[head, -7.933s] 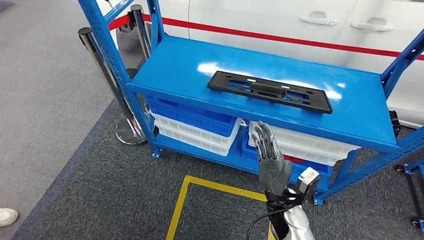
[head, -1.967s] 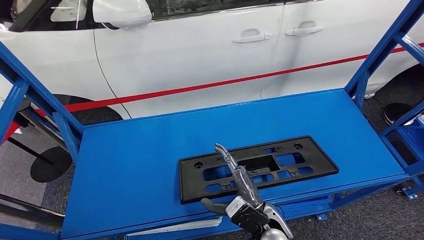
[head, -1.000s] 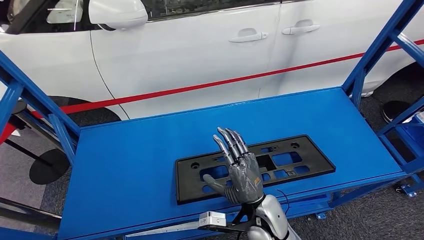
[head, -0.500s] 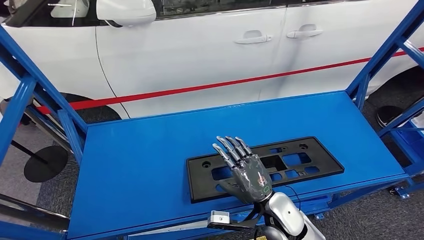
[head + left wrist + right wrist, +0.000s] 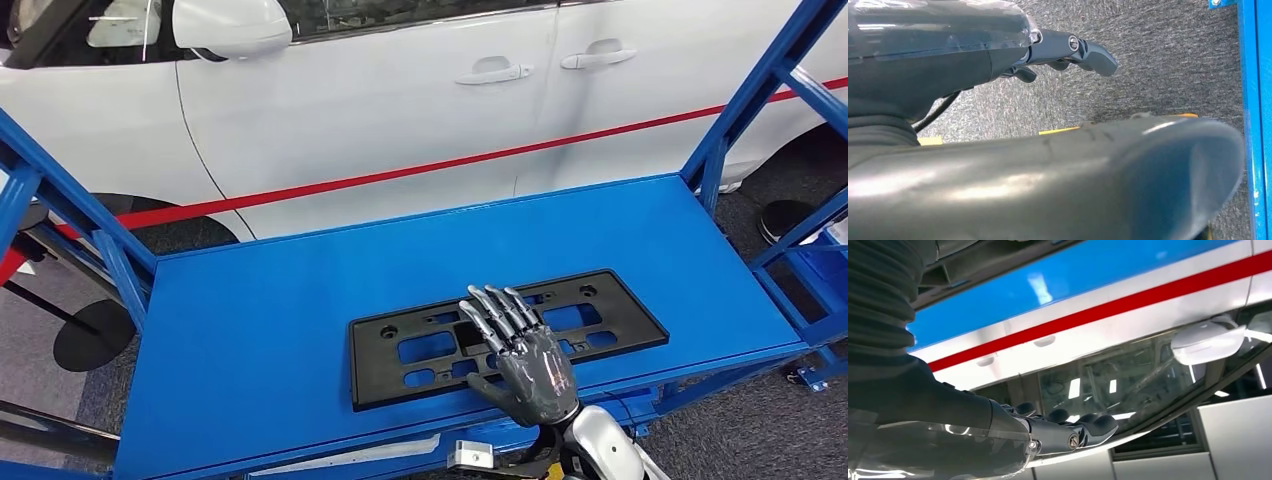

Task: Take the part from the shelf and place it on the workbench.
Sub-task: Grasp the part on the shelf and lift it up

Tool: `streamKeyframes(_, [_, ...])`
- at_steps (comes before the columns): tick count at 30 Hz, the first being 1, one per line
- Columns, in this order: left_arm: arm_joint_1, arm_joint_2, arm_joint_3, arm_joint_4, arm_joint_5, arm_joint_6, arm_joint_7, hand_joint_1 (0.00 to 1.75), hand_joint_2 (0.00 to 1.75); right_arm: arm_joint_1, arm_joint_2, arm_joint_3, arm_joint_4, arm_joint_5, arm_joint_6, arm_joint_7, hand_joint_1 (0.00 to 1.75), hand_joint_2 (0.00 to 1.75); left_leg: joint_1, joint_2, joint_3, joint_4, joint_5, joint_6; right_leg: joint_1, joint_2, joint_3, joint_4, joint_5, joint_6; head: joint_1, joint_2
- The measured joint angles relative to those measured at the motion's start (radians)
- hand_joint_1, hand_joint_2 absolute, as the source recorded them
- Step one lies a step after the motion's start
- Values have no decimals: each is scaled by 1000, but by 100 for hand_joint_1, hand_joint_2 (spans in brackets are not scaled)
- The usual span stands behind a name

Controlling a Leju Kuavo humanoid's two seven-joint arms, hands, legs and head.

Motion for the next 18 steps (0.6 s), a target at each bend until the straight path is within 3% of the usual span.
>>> streamKeyframes(1, [1,0,0,0,0,0,0,0,0,5,-3,0,-2,0,1,0,0,175,0,0,-7,14,7,0,1,1,1,1,-1,0,0,0])
streamKeyframes(2, [1,1,0,0,0,-1,0,0,0,8,-5,0,-4,0,2,0,0,175,0,0,5,-13,32,2,1,2,2,2,-1,0,0,0])
streamKeyframes(5, [0,3,0,0,-1,-2,-2,0,0,11,-12,0,-10,1,7,1,0,175,-2,0,95,-211,123,13,3,6,4,7,-6,7,0,0])
streamKeyframes(7, [-1,4,0,0,-3,-5,-3,0,0,14,-20,-1,-13,8,23,3,0,175,-5,-2,121,-271,135,22,4,6,1,9,-6,16,1,0])
streamKeyframes(9, [0,6,0,0,-4,-9,-4,0,0,24,-31,-3,-18,21,50,5,0,175,-6,-3,122,-277,139,33,2,6,-1,9,-4,27,1,0])
streamKeyframes(11, [1,8,0,0,-5,-11,-4,0,0,32,-44,-5,-26,37,82,5,0,175,-3,-3,124,-286,146,46,1,5,-11,33,-24,38,2,0])
streamKeyframes(15, [0,9,0,0,-6,-11,-1,0,0,24,-65,-8,-29,39,155,-2,0,175,-4,0,123,-291,151,55,-6,4,-116,259,-134,51,2,0])
streamKeyframes(16, [1,10,0,0,-7,-11,0,0,0,19,-69,-8,-28,35,170,-3,0,175,-5,1,122,-290,151,55,-7,4,-131,290,-138,52,2,0])
streamKeyframes(17, [1,10,0,0,-8,-11,1,0,0,13,-73,-8,-27,31,179,-4,0,175,-5,1,123,-289,151,55,-8,4,-127,283,-123,53,2,0])
streamKeyframes(18, [1,10,0,0,-8,-11,1,0,0,7,-76,-8,-27,28,184,-4,0,175,-4,0,124,-288,150,54,-8,3,-101,233,-90,52,3,0])
